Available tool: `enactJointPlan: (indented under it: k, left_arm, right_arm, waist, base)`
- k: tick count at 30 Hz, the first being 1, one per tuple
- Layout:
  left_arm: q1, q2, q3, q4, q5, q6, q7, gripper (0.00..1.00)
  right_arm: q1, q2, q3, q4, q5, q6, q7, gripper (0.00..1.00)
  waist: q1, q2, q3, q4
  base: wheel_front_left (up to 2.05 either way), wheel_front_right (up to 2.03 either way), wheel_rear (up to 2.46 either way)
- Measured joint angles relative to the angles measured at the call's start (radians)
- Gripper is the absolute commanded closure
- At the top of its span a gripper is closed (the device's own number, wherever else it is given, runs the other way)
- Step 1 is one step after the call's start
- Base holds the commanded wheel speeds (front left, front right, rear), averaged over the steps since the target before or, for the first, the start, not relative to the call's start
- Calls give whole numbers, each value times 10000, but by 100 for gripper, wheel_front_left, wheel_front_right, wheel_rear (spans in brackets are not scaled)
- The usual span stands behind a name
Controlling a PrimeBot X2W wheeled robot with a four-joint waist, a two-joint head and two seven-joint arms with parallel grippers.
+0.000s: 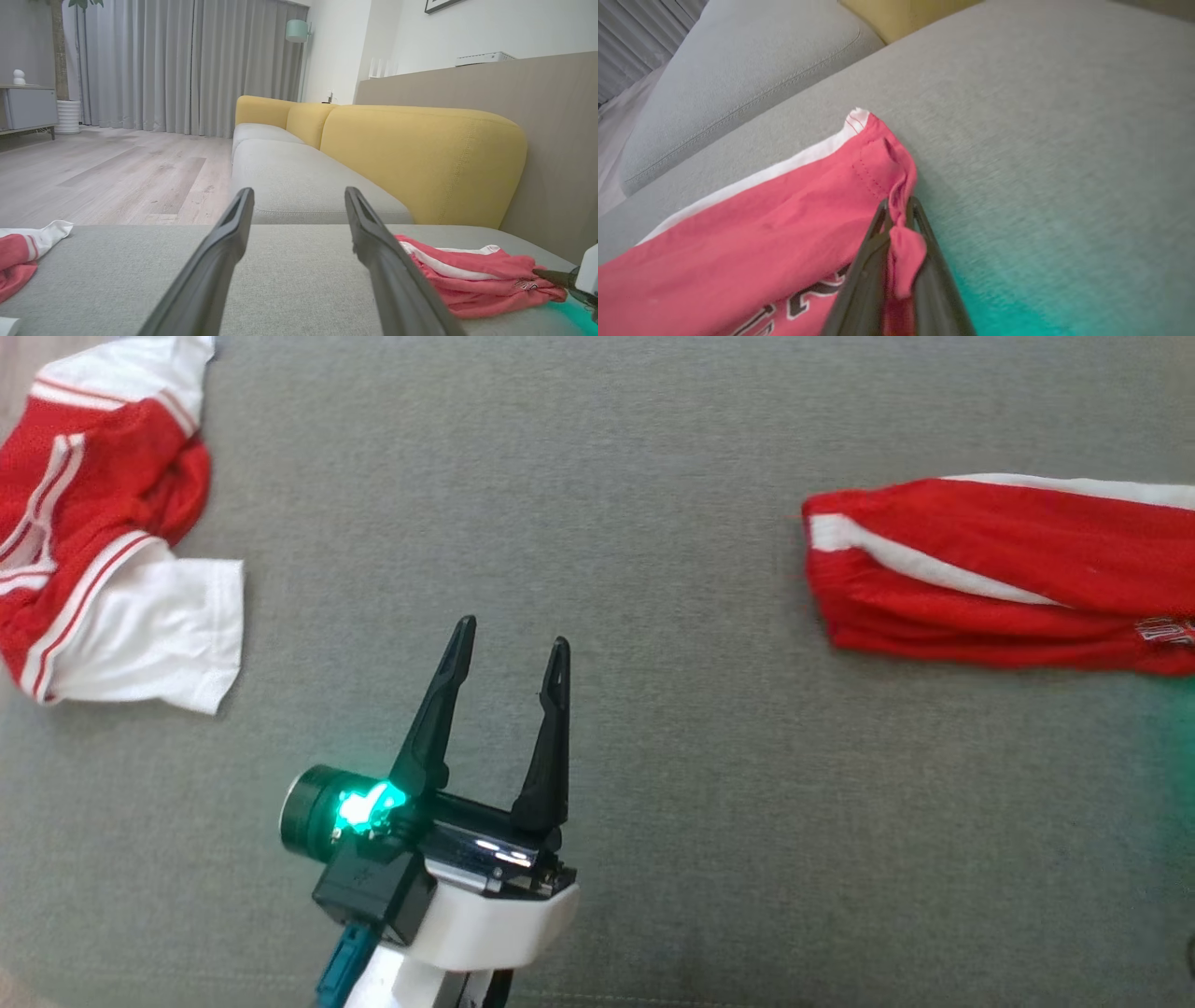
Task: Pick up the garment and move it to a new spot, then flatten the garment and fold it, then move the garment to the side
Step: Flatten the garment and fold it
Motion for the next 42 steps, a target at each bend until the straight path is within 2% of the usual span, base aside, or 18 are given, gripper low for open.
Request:
enactJointPlan:
  k: [6, 10, 14, 20, 21, 26, 27, 28, 32, 36, 40, 41, 42]
  left_arm:
    - [-6, -2, -8, 71, 0, -2, -2, 0]
    - [-16, -2, -17, 86, -46, 2, -2, 0]
    - [-15, -2, -21, 196, -92, -2, -2, 0]
    - [-12, -4, -19, 370, -178, -102, 0, 0]
    - [-12, -4, -19, 370, -178, -102, 0, 0]
    - [-3, -2, -27, 433, -299, -174, 0, 0]
    - [-4, -4, -25, 431, -360, -174, 0, 0]
    - [-1, -4, -25, 431, -405, -173, 0, 0]
    - [4, -2, -36, 435, -545, -163, 0, 0]
    - [49, -4, -31, 428, -545, -159, 0, 0]
    - [314, -2, 13, 424, -545, -121, 0, 0]
    - [364, -2, 13, 422, -545, -121, 0, 0]
    - [397, -4, 10, 422, -545, -123, 0, 0]
  right_arm:
    - [2, -968, 311, -443, -176, 0, -384, 100]
    - [-103, -1365, 871, -1413, -198, 0, -382, 100]
    - [-314, -1204, 1718, -2903, -98, 0, -138, 100]
    - [243, -278, 3469, -5762, -100, 0, 802, 100]
    - [243, -278, 3469, -5762, -100, 0, 802, 100]
    - [1941, -33, 5254, -7670, -100, 0, 2119, 100]
    - [2305, -31, 5396, -7852, -148, 0, 2226, 72]
    - [2615, -12, 5419, -7971, -215, 0, 2255, 0]
    - [3361, 412, 4961, -8445, -460, 0, 1916, 0]
    - [3892, 905, 3632, -9252, -989, 0, 972, 0]
    - [4736, 1258, 2422, -9593, -1459, 0, 562, 0]
    - [4928, 1254, 2347, -9568, -1561, 0, 516, 53]
    - [5039, 1298, 2247, -9524, -1576, 0, 443, 100]
  waist:
    - [-1, 0, -117, -310]
    - [0, 0, -127, -403]
    - [0, 0, -209, -433]
    - [0, 0, -386, -251]
    - [0, 0, -386, -251]
    - [-1, 0, -470, 97]
    - [-1, 0, -476, 168]
    - [0, 0, -483, 228]
    - [-1, 0, -582, 388]
    - [-1, 0, -749, 423]
    - [-1, 0, -909, 335]
    - [-1, 0, -938, 321]
    - [-1, 0, -955, 320]
  base:
    - [0, 0, 0]
    - [0, 0, 0]
    - [0, 0, 0]
    - [0, 0, 0]
    - [0, 0, 0]
    - [0, 0, 0]
    - [0, 0, 0]
    - [0, 0, 0]
    - [0, 0, 0]
    - [0, 0, 0]
    - [0, 0, 0]
    - [0, 0, 0]
    - [0, 0, 0]
